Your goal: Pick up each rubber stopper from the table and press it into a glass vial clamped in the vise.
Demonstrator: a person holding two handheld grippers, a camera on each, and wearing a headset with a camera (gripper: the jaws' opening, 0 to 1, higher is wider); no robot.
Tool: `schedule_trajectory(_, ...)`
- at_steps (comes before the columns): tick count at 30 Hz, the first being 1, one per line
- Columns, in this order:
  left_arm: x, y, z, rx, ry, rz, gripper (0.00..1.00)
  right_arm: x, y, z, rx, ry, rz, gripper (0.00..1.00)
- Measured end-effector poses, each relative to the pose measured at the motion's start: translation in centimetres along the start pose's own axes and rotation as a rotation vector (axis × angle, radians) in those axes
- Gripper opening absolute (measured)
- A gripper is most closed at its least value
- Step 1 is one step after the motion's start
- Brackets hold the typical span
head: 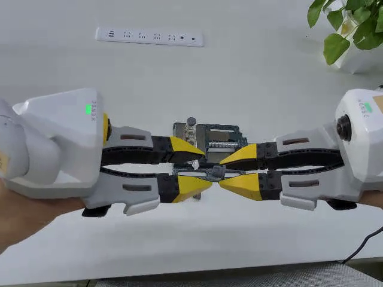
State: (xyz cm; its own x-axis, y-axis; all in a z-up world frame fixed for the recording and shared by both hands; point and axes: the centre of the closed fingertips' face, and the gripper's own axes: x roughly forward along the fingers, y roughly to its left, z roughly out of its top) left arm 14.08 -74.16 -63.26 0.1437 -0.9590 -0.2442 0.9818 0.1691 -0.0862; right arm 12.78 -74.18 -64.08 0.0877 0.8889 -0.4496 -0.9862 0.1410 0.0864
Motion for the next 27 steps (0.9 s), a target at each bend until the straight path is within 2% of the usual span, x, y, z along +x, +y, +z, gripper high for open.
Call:
schedule_trajectory(5,0.0,-0.6,0.6,-0.012,-0.018,-0.035,0.10,0.0,0.6,1.1,0.007,-0.037,0.030,0.08)
schedule_trajectory(8,0.0,-0.7,0.9,-0.008,-0.029,-0.040,0.11,0.0,0.7,1.5,0.009,-0.049,0.039,0.08)
schedule_trajectory(16,-0.1,-1.3,1.3,-0.004,-0.034,-0.065,0.05,0.0,0.8,1.7,0.004,-0.057,0.052,0.08)
schedule_trajectory(27,-0.3,-1.3,1.6,0.003,-0.036,-0.067,0.06,0.1,0.9,1.6,-0.009,-0.047,0.061,0.08)
